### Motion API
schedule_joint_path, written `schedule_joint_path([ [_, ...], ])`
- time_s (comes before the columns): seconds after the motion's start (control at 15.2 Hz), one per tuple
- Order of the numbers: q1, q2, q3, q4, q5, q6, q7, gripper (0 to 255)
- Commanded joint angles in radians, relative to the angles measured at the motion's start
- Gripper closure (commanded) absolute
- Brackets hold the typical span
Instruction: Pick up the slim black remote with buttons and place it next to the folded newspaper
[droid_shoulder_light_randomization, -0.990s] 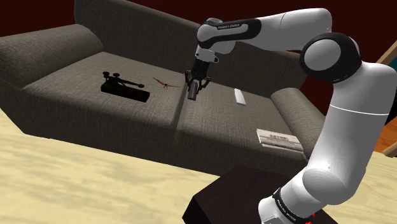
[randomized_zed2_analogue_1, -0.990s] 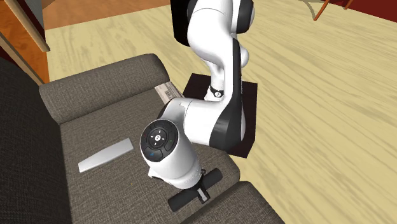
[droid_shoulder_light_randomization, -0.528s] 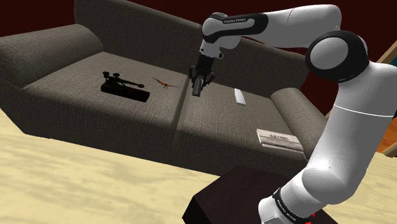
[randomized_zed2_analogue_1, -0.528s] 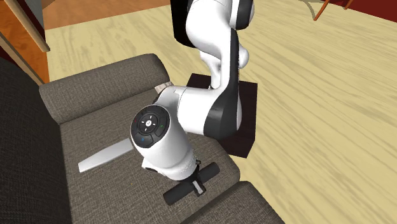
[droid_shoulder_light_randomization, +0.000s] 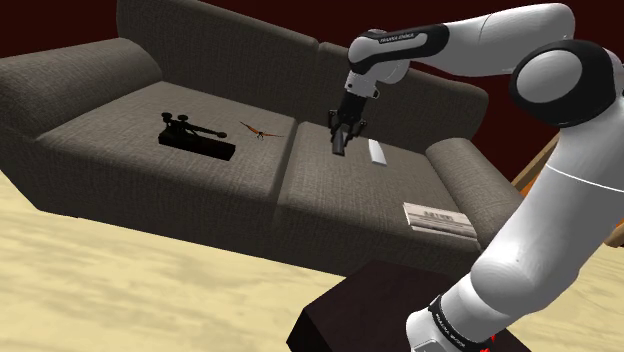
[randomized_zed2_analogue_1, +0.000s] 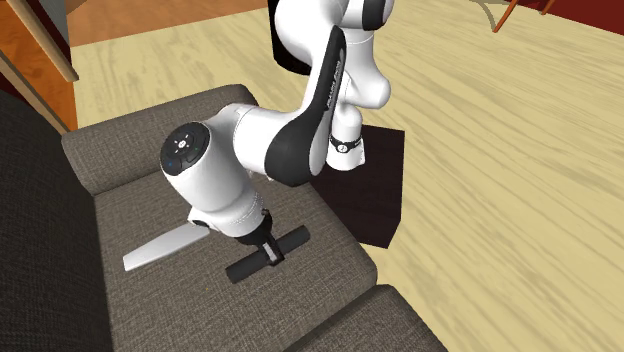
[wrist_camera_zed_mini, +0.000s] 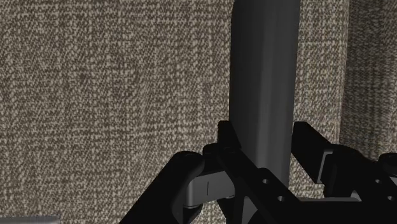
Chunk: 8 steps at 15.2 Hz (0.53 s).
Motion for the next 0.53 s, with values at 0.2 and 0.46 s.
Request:
schedule_joint_path([
  [0.2, -0.062, -0.057, -0.045, -0.073, -0.01, 0.003, -0.106, 255],
  [0.46, -0.112, -0.084, -0.084, -0.109, -0.022, 0.0, -0.191, 255],
])
